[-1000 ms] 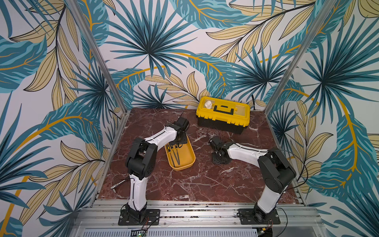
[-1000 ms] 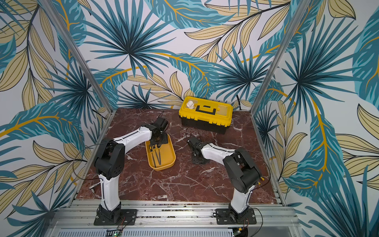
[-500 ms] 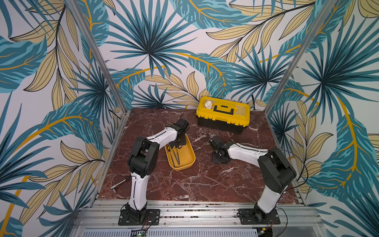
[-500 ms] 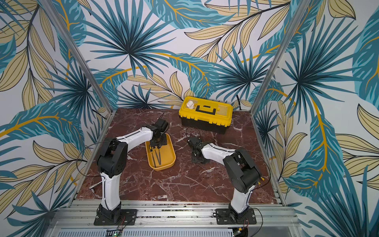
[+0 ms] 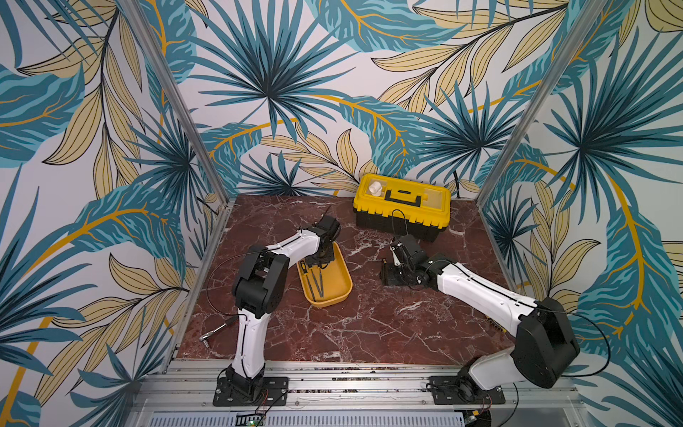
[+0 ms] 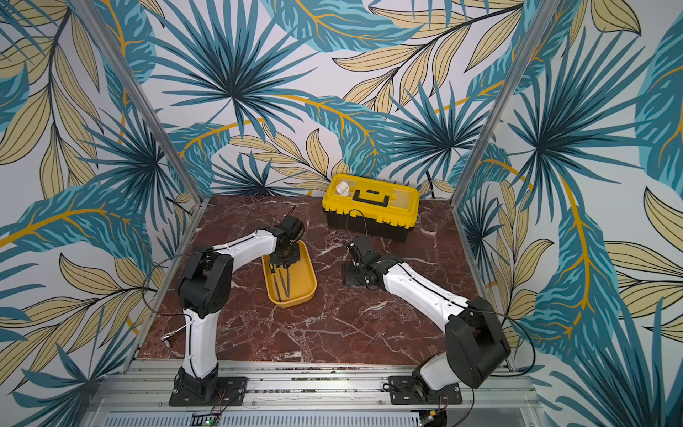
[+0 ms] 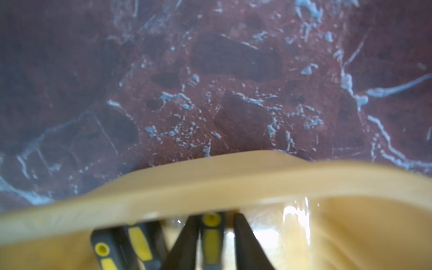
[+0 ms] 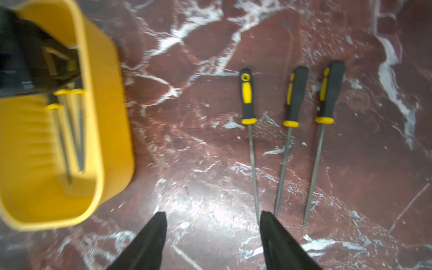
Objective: Take the file tool out of the storage box
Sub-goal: Place the file tool at the center of the board, then pick up the file tool from the storage box.
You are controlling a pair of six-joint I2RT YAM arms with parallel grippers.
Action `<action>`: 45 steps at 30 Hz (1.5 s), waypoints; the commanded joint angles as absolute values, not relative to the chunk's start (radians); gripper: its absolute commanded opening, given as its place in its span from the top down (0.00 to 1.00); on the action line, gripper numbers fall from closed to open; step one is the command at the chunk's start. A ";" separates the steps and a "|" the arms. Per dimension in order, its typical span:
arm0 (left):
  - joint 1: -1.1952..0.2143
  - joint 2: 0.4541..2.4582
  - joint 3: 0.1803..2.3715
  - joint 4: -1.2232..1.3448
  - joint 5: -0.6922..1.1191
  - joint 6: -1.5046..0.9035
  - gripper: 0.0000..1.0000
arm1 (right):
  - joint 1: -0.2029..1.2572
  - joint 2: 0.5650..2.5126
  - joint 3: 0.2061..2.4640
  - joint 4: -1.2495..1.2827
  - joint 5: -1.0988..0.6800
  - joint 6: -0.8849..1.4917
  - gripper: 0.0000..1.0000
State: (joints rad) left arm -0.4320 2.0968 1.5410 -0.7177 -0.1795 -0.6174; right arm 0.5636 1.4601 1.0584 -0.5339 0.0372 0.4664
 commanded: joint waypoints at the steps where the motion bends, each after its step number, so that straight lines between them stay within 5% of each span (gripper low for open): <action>1: -0.428 2.067 1.558 -0.687 -0.162 -0.614 0.76 | 0.564 1.415 1.050 -0.556 -0.072 0.469 0.28; 22: -0.436 1.709 1.379 -0.575 0.210 -0.759 0.81 | 0.594 1.390 0.943 -0.116 -0.479 0.677 0.34; 45: -0.448 1.686 1.337 -0.459 0.400 -0.865 0.82 | 0.641 1.540 1.000 -0.019 -0.503 0.722 0.65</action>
